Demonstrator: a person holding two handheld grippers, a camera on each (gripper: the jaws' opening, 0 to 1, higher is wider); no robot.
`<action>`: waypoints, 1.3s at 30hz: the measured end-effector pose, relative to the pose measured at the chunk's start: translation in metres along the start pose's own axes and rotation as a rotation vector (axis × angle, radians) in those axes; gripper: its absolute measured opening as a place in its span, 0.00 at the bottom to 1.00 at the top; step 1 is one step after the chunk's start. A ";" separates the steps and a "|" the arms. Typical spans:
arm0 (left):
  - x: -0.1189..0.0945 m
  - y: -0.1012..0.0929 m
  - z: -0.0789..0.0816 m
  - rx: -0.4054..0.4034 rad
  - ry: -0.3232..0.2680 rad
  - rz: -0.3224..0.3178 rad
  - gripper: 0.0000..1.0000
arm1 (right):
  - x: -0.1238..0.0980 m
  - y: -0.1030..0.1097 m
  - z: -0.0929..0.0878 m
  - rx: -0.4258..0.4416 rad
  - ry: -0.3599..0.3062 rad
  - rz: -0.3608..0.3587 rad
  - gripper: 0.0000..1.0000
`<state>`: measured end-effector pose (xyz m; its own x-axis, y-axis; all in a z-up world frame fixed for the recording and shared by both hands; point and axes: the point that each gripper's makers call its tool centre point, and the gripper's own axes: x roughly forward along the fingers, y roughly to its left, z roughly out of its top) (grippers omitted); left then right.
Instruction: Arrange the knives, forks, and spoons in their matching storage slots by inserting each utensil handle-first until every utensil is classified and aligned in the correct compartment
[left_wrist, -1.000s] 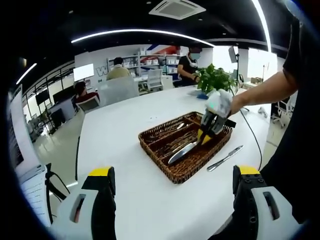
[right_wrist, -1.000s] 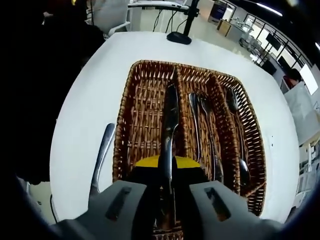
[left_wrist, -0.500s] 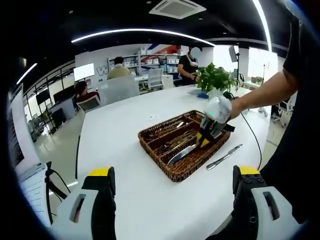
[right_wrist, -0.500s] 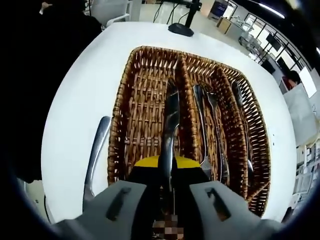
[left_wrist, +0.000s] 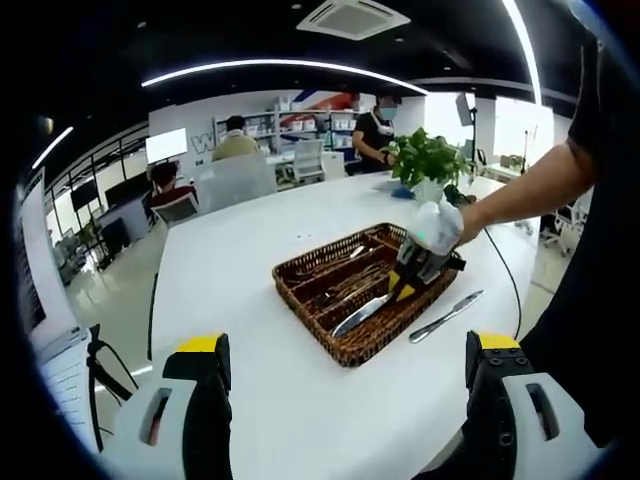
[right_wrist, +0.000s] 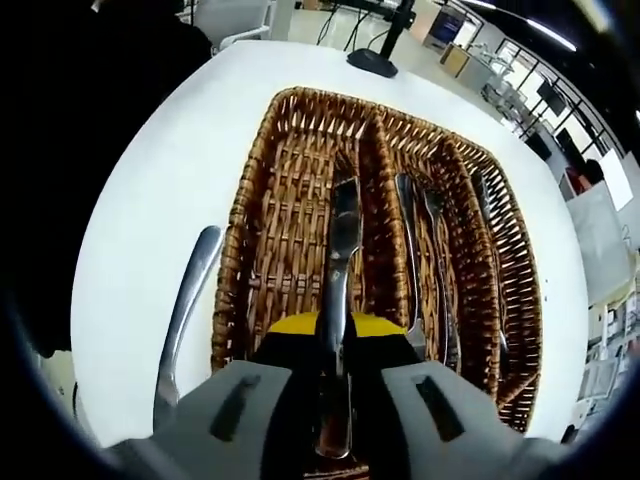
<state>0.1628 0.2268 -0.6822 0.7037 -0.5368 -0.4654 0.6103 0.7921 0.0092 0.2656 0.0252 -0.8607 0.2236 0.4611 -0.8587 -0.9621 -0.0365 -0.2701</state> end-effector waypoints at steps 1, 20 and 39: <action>0.000 0.000 0.000 0.000 -0.001 0.000 1.00 | -0.001 -0.001 0.001 0.001 -0.002 -0.017 0.08; 0.006 0.001 0.011 0.017 -0.041 0.007 1.00 | -0.061 -0.024 0.029 0.214 -0.171 -0.133 0.81; 0.024 0.005 0.038 0.037 -0.134 0.013 1.00 | -0.182 -0.056 0.040 0.510 -0.430 -0.454 1.00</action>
<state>0.1968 0.2068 -0.6593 0.7527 -0.5622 -0.3426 0.6117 0.7896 0.0479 0.2722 -0.0216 -0.6722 0.6303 0.6379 -0.4424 -0.7675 0.5979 -0.2313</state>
